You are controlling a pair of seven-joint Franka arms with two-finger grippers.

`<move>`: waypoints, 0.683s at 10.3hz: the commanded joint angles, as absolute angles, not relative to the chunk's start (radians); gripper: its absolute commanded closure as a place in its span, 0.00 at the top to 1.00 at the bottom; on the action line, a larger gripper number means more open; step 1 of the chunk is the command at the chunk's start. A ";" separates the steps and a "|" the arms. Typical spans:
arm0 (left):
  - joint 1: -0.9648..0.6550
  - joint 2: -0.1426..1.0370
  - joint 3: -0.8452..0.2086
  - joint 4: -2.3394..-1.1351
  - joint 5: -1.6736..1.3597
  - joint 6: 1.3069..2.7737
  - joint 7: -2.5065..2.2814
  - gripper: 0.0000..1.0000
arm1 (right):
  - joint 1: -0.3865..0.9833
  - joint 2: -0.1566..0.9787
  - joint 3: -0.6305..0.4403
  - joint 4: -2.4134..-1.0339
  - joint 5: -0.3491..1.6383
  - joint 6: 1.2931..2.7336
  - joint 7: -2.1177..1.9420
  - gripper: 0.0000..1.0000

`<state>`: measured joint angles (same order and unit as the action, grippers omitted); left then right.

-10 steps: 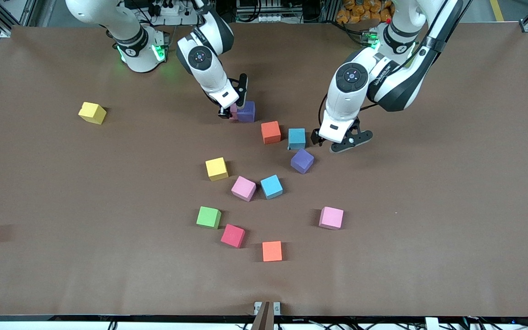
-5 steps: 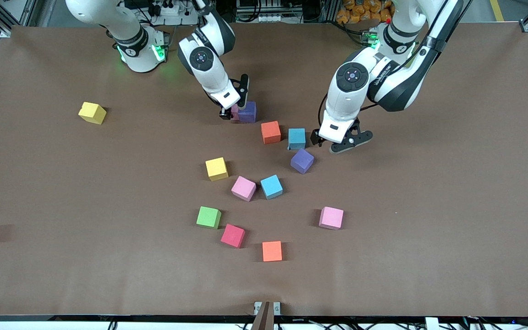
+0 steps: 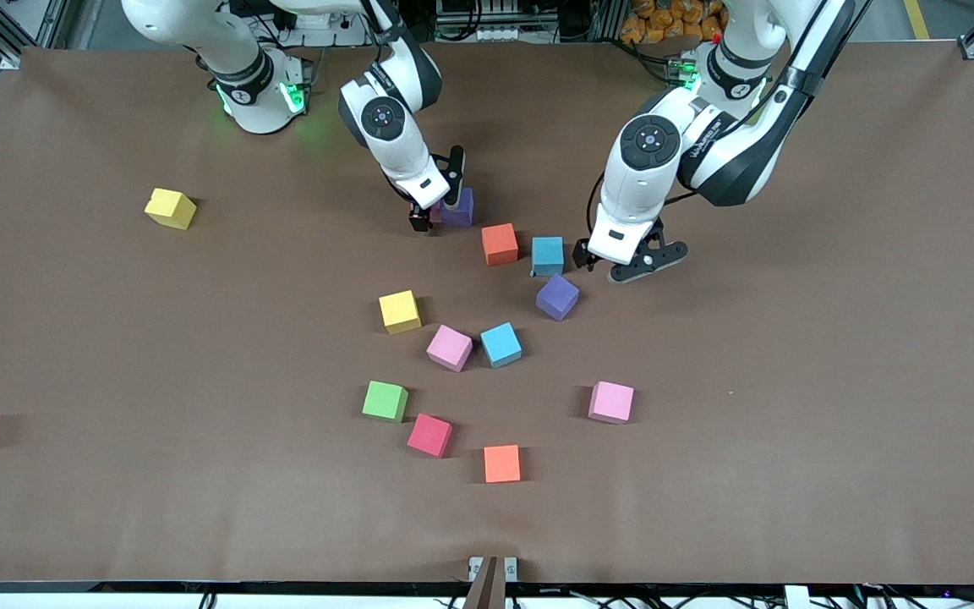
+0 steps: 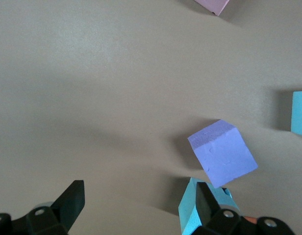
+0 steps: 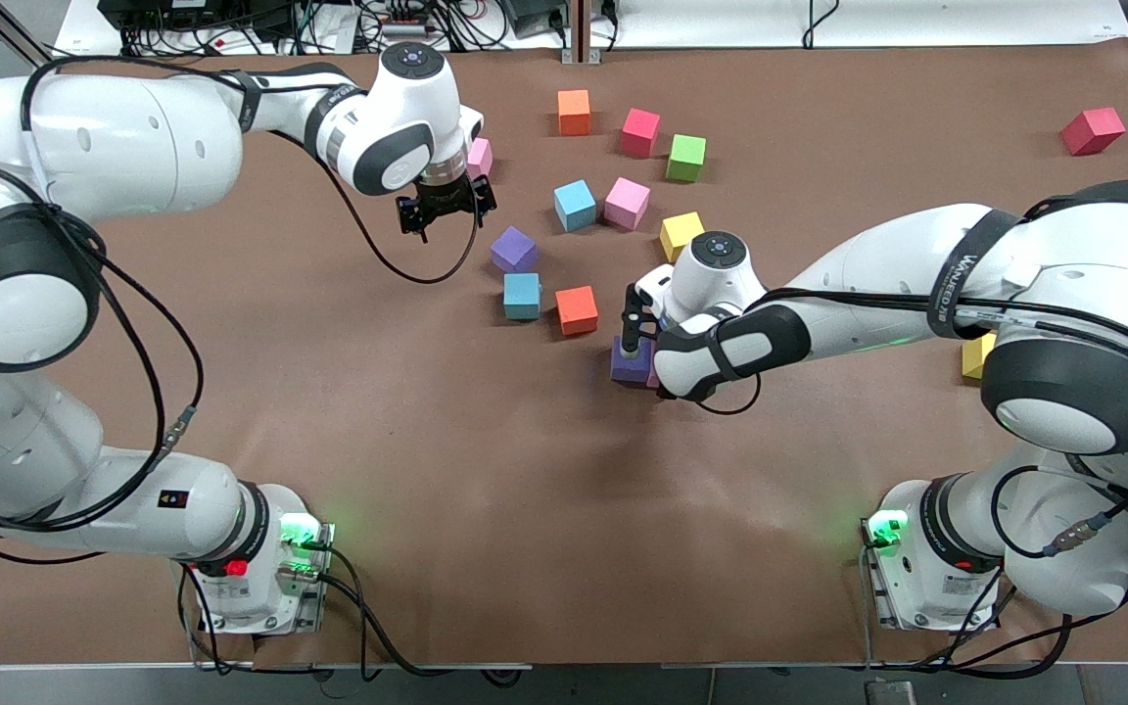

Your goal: Form number 2 with 11 blocks

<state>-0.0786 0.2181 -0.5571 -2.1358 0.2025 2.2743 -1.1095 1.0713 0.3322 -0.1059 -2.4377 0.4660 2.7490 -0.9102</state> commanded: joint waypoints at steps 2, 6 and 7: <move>-0.080 0.242 -0.563 -2.103 0.186 2.276 -1.109 1.00 | 1.083 0.338 -0.112 -2.424 0.494 2.755 -0.936 1.00; -0.101 0.276 -0.565 -2.051 0.186 2.276 -1.112 1.00 | 1.052 0.299 -0.117 -2.393 0.494 2.650 -0.963 1.00; -0.112 0.281 -0.565 -2.040 0.186 2.275 -1.114 1.00 | 1.043 0.292 -0.118 -2.387 0.494 2.625 -0.965 1.00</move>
<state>-0.0980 0.2563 -0.5616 -2.0766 0.2025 2.2767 -1.1095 1.0614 0.3224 -0.1172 -2.3962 0.4679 2.6751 -0.9316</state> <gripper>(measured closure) 0.000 0.000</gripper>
